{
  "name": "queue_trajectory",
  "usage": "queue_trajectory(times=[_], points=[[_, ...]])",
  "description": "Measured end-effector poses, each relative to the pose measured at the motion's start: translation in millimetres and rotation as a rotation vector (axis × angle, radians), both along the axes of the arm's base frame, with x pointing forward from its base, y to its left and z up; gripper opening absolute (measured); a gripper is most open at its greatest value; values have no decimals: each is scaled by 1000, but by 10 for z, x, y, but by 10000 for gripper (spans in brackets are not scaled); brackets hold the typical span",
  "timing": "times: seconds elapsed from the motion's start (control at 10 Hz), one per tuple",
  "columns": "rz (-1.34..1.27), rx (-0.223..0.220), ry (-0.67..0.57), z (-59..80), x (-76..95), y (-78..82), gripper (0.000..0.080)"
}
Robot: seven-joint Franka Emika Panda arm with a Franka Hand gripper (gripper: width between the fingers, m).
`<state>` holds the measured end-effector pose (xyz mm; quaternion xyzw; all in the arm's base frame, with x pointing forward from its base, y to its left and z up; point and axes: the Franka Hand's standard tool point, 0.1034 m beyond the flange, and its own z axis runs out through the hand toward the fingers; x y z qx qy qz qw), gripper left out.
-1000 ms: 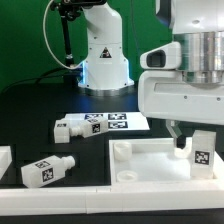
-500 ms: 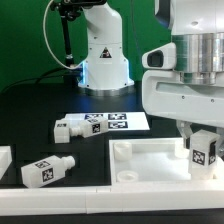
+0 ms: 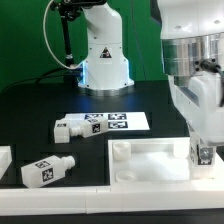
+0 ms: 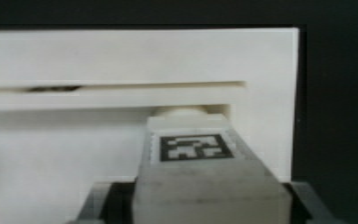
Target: Assemble one leg
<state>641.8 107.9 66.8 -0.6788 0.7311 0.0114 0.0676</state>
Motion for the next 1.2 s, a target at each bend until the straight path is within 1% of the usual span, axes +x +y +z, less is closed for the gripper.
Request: queue_trajectory(times=[0.1, 0.2, 0.4, 0.6, 0.8, 0.9, 1.0, 1.2], points=[[-196, 26, 9, 0, 4, 43, 287], [-283, 27, 15, 0, -1, 41, 287], [-347, 19, 19, 3, -8, 21, 287], [-338, 16, 19, -3, -14, 12, 287], [-337, 15, 19, -5, -14, 12, 591], [-314, 14, 15, 7, -9, 9, 591], [-241, 15, -3, 103, 19, 5, 638], [-131, 28, -46, 401, 103, 4, 647]])
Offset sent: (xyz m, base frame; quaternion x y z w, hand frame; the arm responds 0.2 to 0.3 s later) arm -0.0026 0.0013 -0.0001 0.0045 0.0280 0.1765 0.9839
